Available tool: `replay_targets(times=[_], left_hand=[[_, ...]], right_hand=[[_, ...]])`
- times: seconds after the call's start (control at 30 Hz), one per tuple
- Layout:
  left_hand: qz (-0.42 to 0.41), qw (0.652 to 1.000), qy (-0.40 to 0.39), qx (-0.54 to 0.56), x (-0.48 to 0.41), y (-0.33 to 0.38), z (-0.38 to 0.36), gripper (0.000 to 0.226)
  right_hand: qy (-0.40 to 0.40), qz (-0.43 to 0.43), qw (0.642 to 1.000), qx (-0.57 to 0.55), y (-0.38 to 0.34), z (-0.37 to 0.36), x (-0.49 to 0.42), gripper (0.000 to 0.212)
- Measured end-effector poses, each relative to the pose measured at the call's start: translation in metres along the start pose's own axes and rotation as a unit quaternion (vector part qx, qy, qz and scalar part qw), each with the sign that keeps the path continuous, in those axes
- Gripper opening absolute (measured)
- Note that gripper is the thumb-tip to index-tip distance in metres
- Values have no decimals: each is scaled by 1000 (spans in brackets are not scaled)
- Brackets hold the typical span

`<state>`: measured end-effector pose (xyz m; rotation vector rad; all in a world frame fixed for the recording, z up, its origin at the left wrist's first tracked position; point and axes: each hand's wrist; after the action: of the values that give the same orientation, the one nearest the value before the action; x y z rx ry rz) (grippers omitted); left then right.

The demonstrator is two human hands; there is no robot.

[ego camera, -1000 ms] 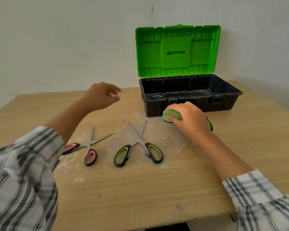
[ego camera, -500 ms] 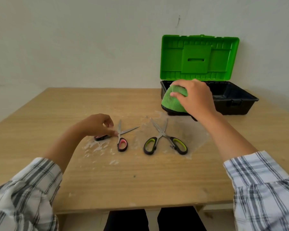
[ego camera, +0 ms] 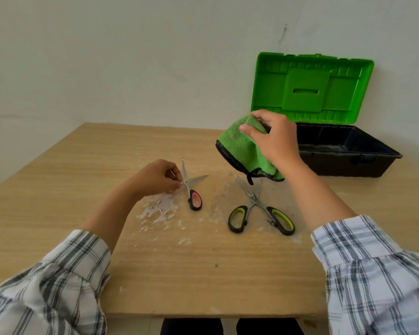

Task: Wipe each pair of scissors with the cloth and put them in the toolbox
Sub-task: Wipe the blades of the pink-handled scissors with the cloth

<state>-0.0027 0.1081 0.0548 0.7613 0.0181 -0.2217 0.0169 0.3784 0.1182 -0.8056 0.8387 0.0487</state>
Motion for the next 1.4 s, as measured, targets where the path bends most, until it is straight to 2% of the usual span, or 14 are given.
replay_targets(times=[0.2, 0.33, 0.47, 0.6, 0.7, 0.77, 0.83, 0.97, 1.2, 1.4], left_hand=[[15, 970, 107, 219, -17, 16, 14, 7], [16, 928, 179, 326, -32, 41, 25, 3], [4, 886, 193, 422, -40, 71, 29, 2], [-4, 866, 196, 461, -48, 96, 23, 4], [-7, 857, 197, 476, -52, 108, 14, 4], [-14, 858, 207, 470, -53, 114, 9, 4], [-30, 867, 211, 450, -53, 119, 6, 5], [-32, 864, 212, 455, -53, 122, 2, 13], [76, 771, 143, 616, -55, 123, -11, 27], [47, 760, 158, 629, -56, 126, -15, 13]], right_hand=[[21, -54, 997, -60, 6, -8, -8, 13], [78, -110, 987, -92, 14, -10, -19, 26], [80, -125, 983, -107, 15, -10, -28, 23], [-22, -152, 969, -191, 10, -14, -32, 30], [-87, -181, 940, -275, 4, -13, -31, 53], [-117, -190, 927, -302, 0, -9, -30, 50], [-139, -178, 929, -292, -1, -7, -29, 40], [-134, -156, 943, -261, 1, -11, -26, 25], [-96, -157, 946, -268, -1, -17, -21, 20], [-82, -130, 962, -223, -3, -17, -18, 27]])
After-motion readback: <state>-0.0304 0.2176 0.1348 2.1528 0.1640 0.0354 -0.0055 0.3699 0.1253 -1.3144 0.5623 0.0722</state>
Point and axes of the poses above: each hand's wrist, its own x-axis away from the middle knuckle, its own z-axis out of the back of the hand, y = z × x, and after that the axes turned 10 degrees about y, right-handed
